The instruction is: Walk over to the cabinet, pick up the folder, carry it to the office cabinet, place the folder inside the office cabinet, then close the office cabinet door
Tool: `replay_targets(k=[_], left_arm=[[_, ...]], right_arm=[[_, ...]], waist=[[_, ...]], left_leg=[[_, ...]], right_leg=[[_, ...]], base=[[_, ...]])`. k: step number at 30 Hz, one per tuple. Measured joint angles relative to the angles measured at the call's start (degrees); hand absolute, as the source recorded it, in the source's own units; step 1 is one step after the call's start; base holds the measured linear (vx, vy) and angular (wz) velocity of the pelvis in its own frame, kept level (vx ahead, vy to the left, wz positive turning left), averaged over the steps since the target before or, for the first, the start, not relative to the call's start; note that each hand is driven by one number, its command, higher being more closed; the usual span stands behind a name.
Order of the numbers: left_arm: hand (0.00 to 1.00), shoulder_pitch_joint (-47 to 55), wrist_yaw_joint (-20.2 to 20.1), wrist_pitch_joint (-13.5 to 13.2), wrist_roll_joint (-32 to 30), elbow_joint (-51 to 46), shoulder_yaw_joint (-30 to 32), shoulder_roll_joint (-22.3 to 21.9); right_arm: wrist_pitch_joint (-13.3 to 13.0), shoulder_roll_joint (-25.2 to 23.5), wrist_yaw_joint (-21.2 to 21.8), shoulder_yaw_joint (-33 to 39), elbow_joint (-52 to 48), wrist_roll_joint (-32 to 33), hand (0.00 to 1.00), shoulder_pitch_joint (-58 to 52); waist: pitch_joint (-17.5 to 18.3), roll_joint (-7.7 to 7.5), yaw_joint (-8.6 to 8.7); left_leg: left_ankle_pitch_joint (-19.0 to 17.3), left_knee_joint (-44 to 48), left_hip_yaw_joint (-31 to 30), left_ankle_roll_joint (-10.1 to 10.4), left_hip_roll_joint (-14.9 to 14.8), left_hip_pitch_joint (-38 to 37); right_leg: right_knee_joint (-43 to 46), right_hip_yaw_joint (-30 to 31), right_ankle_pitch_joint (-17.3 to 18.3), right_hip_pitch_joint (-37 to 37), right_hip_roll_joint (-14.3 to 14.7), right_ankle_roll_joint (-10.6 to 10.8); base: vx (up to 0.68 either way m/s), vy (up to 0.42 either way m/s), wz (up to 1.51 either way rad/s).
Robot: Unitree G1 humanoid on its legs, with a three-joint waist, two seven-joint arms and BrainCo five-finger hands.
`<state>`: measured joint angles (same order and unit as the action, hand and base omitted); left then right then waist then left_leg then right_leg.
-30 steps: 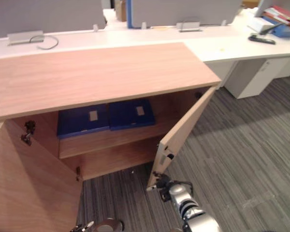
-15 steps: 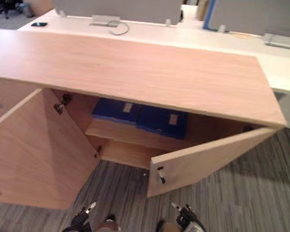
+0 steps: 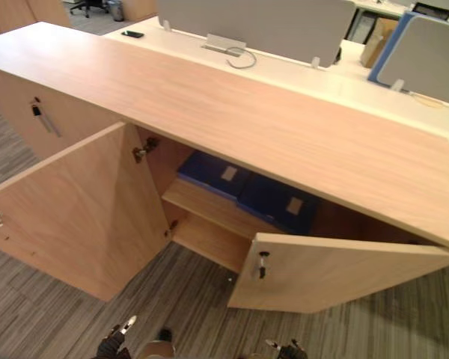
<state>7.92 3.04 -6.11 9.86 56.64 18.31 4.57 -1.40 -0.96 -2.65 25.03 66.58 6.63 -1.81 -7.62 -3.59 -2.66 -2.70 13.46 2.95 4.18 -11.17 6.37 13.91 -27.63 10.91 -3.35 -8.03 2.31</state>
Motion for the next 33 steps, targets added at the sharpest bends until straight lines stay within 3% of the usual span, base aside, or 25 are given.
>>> replay_targets(k=[1,3,4,9,10,12,14,22,25,33], left_arm=[[0.00,0.0,0.3,0.0,0.0,1.0,-1.4,0.7],[0.00,0.1,0.6,0.0,0.0,1.5,-2.4,1.2],[0.00,0.3,0.8,0.0,0.0,1.8,-3.0,1.5],[0.00,0.9,1.0,0.2,0.0,2.5,-5.3,2.6],[0.00,1.3,1.0,0.2,0.0,2.4,-5.5,2.5],[0.00,1.6,1.0,0.1,-0.1,2.4,-5.6,2.5],[0.00,1.7,0.8,0.2,-0.4,3.3,-6.5,2.4],[0.00,1.4,-0.2,0.0,-3.1,4.2,-8.6,3.5],[0.00,1.4,-0.2,0.0,-3.0,4.1,-9.6,3.9],[0.00,1.4,-0.7,0.1,0.1,4.3,-7.1,3.4]], right_arm=[[0.0,0.3,0.0,-0.5,0.1,-0.1,0.00,0.0],[0.0,0.6,0.0,-0.5,0.5,-0.1,0.00,0.0],[0.1,0.9,-0.1,-0.5,0.6,-0.1,0.00,0.0],[0.2,0.8,-0.1,-1.4,0.6,0.0,0.00,0.3],[0.2,0.7,-0.1,-1.3,0.7,-0.1,0.00,0.3],[0.2,0.6,-0.1,-1.3,0.5,-0.1,0.00,0.4],[0.2,0.6,-0.1,0.3,0.4,-0.5,0.00,0.8],[0.3,0.8,-1.2,0.8,0.1,-1.0,0.00,1.0],[0.3,0.3,-1.3,0.6,-1.7,-1.0,0.00,0.3],[0.3,-0.2,-1.3,0.8,-1.5,-1.1,0.00,0.2]], waist=[[0.1,0.01,0.26],[0.0,0.06,0.48],[-0.3,0.29,0.77],[-1.2,-0.23,0.89],[-1.1,-0.26,1.01],[-0.8,-0.45,0.86],[-0.9,0.33,2.01],[-1.7,0.31,4.12],[-2.2,0.78,4.68],[-1.7,-0.28,3.66]], left_leg=[[-0.8,2.2,6.5,-1.5,-1.3,0.8],[-1.7,5.4,13.6,-2.4,-2.3,1.7],[-2.1,5.7,16.1,-1.4,-1.6,1.6],[-0.5,1.7,12.8,-4.3,7.1,2.8],[1.3,-2.3,11.8,-4.9,9.9,1.2],[4.6,-8.7,11.1,-5.0,11.9,-1.4],[10.3,-19.0,8.7,-5.1,13.7,-4.5],[9.2,-19.1,2.9,-5.8,14.1,-5.4],[9.3,-19.0,0.7,-5.8,12.7,-5.8],[10.9,-19.0,1.0,-4.0,12.4,-3.5]], right_leg=[[-0.6,-1.6,-0.3,-0.5,-1.1,0.5],[-1.5,-3.1,-0.9,-0.9,-2.8,1.4],[-1.8,-3.7,-1.2,-1.6,-3.9,2.4],[-6.7,-3.5,-3.0,-3.3,-7.0,3.8],[-7.5,-3.8,-4.2,-4.4,-8.4,4.7],[-7.6,-4.0,-4.6,-4.5,-9.2,4.4],[-7.6,-5.9,-5.1,-4.6,-9.1,4.9],[-4.8,-8.7,-6.2,-7.7,-9.3,3.4],[1.8,1.1,-7.0,-5.5,-8.4,1.7],[-9.6,3.0,-6.0,-8.5,-4.8,3.1]], base=[[-0.09,0.114,0.59],[0.00,0.222,0.61],[0.08,0.368,0.63],[0.09,0.251,0.70],[0.10,0.188,0.81],[0.09,0.123,0.41],[0.06,0.065,0.51],[-0.02,0.013,0.36],[-0.03,0.061,0.59],[0.02,-0.064,-0.03]])
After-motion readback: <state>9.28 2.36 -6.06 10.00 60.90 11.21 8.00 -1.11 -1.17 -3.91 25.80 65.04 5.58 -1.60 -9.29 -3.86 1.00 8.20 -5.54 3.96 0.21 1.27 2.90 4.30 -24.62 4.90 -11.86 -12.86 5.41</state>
